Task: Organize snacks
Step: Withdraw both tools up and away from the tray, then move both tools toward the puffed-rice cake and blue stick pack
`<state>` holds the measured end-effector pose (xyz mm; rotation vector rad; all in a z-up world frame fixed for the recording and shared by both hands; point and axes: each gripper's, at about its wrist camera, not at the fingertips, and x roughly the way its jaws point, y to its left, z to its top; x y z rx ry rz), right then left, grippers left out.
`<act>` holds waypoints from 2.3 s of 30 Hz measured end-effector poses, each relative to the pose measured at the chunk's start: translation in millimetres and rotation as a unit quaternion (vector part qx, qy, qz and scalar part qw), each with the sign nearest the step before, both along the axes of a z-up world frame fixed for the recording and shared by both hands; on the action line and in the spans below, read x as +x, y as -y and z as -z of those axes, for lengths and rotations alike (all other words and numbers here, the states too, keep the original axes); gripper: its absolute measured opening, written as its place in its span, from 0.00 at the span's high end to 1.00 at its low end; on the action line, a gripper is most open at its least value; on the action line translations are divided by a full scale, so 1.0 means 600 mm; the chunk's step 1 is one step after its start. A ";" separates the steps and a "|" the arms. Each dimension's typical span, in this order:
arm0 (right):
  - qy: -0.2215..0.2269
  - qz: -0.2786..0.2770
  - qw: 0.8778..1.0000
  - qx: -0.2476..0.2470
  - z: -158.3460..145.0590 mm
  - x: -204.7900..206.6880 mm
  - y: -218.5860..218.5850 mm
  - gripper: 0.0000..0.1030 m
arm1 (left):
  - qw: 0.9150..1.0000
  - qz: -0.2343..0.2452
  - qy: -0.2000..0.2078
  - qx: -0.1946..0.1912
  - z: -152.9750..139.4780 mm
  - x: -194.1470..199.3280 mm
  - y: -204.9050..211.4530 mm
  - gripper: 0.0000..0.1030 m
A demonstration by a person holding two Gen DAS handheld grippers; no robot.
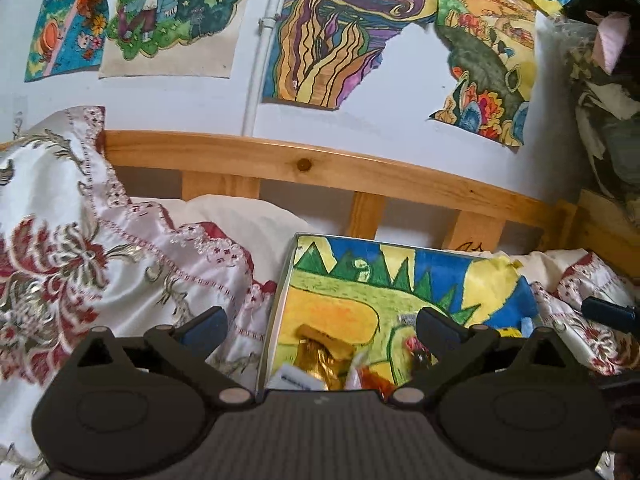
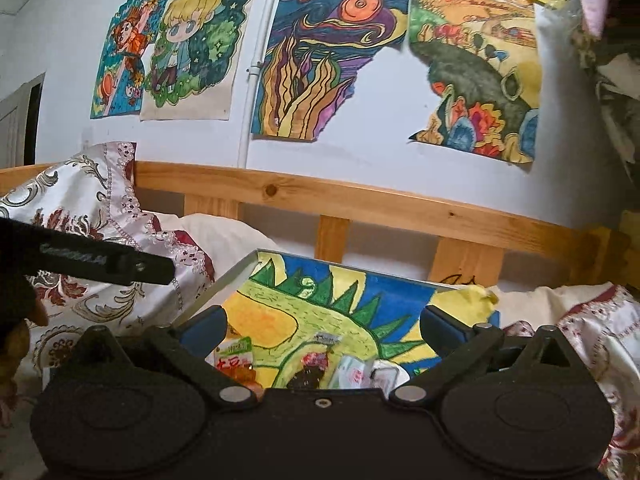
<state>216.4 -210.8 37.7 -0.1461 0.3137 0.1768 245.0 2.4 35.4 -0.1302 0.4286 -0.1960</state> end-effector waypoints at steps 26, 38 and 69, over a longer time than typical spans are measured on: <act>-0.051 0.015 0.998 0.021 -0.016 -0.207 0.016 0.01 | 0.998 0.005 -0.056 0.018 0.102 -0.246 0.006 0.01; -0.120 0.022 0.992 0.021 0.033 -0.242 0.019 0.01 | 0.996 -0.004 -0.082 0.029 0.119 -0.263 0.006 0.01; -0.169 0.015 0.984 0.047 0.059 -0.218 0.021 0.01 | 0.993 -0.041 -0.096 0.060 0.115 -0.252 -0.002 0.01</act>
